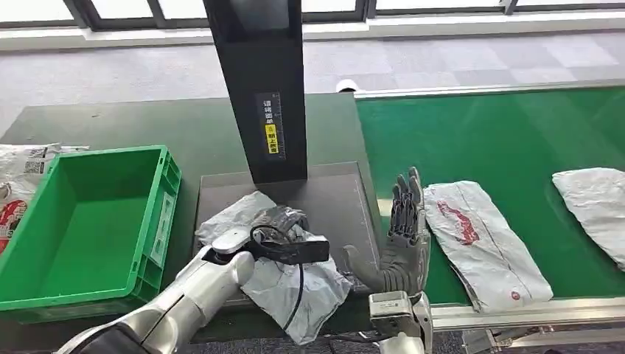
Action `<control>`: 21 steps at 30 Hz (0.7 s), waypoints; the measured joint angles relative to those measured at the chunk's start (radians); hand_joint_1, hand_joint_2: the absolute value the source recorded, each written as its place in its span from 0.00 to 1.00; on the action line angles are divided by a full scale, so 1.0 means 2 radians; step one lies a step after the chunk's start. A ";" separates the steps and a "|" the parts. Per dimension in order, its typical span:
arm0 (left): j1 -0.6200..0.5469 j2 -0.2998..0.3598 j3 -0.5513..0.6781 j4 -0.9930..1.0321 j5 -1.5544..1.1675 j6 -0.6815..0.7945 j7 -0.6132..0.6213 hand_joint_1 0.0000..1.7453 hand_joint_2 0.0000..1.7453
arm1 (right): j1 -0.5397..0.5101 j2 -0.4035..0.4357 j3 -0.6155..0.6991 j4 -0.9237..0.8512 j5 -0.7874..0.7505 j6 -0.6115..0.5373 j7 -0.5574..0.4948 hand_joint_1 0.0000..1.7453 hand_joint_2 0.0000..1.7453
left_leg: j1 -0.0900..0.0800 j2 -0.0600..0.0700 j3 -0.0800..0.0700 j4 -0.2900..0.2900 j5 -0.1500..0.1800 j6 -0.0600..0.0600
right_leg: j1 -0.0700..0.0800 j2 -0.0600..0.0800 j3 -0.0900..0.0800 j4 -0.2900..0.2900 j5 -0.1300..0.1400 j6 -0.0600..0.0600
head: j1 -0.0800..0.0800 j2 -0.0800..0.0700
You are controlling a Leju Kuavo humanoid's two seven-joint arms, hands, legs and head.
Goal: Moved the parcel from conveyor to table for the left to box.
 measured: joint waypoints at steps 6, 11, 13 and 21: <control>0.009 0.007 0.000 -0.003 -0.001 0.057 0.016 1.00 1.00 | -0.004 0.000 0.000 0.002 0.001 0.000 0.000 0.00 1.00 | 0.000 -0.001 0.002 0.000 0.001 0.000 | 0.000 0.000 -0.002 0.000 0.001 0.000 | 0.000 0.000; 0.014 0.011 0.001 -0.006 -0.001 0.075 0.017 1.00 1.00 | -0.006 0.000 0.001 0.002 0.000 0.000 0.000 0.00 1.00 | 0.000 -0.001 0.000 0.000 0.001 0.000 | 0.000 0.000 -0.003 0.000 0.001 0.000 | 0.000 0.000; 0.018 0.014 0.004 -0.009 0.000 0.089 0.014 1.00 1.00 | -0.007 0.000 0.001 0.002 -0.001 0.000 0.000 0.00 1.00 | 0.000 -0.001 0.000 0.000 0.001 0.000 | 0.000 0.000 -0.003 0.000 0.001 0.000 | 0.000 0.000; 0.036 0.021 0.039 -0.042 0.020 0.172 -0.019 1.00 1.00 | -0.009 -0.002 0.001 0.002 -0.002 -0.010 0.000 0.00 1.00 | 0.000 -0.001 0.000 0.000 0.001 0.000 | 0.000 0.000 -0.004 0.000 0.001 0.000 | 0.000 0.000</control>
